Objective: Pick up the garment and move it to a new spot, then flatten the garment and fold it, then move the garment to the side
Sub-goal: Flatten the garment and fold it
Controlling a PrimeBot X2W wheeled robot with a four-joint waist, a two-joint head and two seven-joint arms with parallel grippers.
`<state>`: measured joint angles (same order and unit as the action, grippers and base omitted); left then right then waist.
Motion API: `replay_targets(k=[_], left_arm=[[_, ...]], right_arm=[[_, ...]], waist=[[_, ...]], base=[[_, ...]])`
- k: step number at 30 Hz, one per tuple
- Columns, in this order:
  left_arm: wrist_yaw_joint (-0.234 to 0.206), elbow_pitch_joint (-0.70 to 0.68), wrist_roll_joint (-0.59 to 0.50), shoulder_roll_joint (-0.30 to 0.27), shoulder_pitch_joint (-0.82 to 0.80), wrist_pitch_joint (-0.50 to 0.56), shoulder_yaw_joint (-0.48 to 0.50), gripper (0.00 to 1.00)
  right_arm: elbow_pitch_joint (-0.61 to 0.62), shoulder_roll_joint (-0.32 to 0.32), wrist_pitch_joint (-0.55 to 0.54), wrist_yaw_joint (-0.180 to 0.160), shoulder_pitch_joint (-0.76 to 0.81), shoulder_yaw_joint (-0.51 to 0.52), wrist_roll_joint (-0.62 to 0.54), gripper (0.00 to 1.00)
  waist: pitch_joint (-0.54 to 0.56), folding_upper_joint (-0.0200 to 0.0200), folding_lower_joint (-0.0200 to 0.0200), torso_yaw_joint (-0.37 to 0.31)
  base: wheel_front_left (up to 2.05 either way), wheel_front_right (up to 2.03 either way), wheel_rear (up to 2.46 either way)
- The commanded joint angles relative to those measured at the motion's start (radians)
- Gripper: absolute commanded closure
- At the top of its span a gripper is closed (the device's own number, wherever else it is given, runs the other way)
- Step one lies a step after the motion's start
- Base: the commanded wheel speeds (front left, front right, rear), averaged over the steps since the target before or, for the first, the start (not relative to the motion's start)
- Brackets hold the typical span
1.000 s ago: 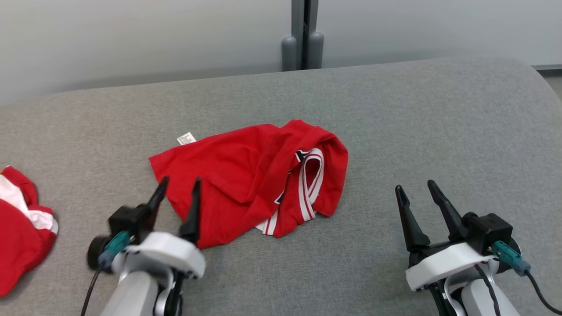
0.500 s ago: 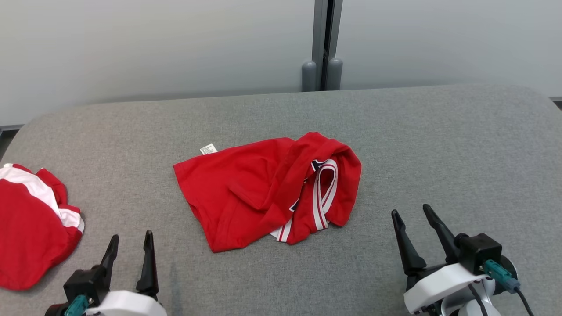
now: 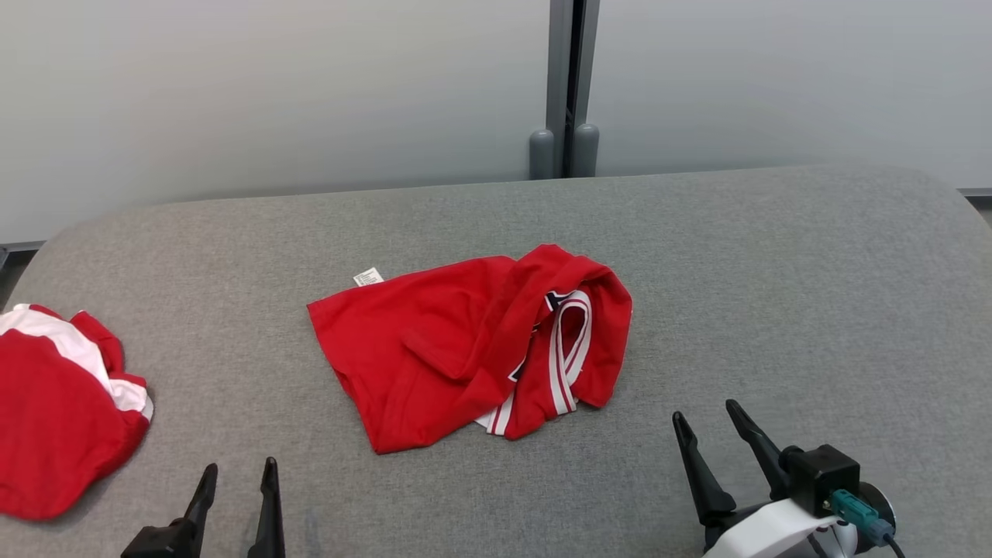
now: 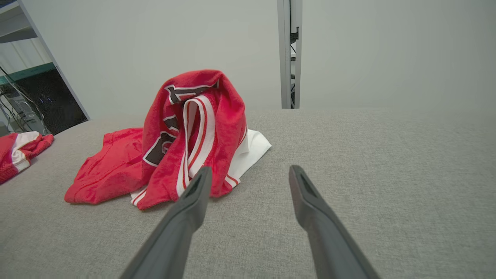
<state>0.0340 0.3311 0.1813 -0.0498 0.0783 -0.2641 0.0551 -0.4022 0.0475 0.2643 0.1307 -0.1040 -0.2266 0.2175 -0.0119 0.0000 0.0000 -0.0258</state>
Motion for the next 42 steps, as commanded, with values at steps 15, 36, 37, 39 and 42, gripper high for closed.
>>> replay_targets(k=[15, 36, 37, 39, 42], left_arm=[[-0.002, 0.018, 0.030, -0.003, -0.036, -0.001, -0.086, 0.00], [-0.016, 0.019, 0.104, -0.003, -0.112, -0.001, -0.152, 0.00], [-0.017, 0.017, 0.104, -0.002, -0.115, -0.001, -0.153, 0.00], [-0.014, 0.021, 0.103, -0.002, -0.111, 0.000, -0.153, 0.00], [-0.012, 0.023, 0.098, -0.003, -0.105, -0.001, -0.147, 0.00]], right_arm=[[-0.096, 0.007, 0.000, 0.000, -0.086, -0.188, 0.019, 0.00], [-0.339, 0.011, -0.003, 0.000, -0.253, -0.126, -0.146, 1.00], [-0.315, 0.010, -0.002, 0.000, -0.254, -0.124, -0.149, 1.00], [-0.265, 0.013, 0.000, 0.000, -0.244, -0.115, -0.144, 1.00], [-0.204, 0.024, 0.000, 0.000, -0.229, -0.103, -0.137, 1.00]], waist=[[-0.060, 0.0000, 0.0000, 0.196], [-0.203, 0.0000, 0.0000, 0.323], [-0.202, 0.0000, 0.0000, 0.317], [-0.192, 0.0000, 0.0000, 0.302], [-0.174, 0.0000, 0.0000, 0.280]], base=[[0.00, 0.00, 0.00], [0.00, 0.00, 0.00], [0.00, 0.00, 0.00], [0.00, 0.00, 0.00], [0.00, 0.00, 0.00]])
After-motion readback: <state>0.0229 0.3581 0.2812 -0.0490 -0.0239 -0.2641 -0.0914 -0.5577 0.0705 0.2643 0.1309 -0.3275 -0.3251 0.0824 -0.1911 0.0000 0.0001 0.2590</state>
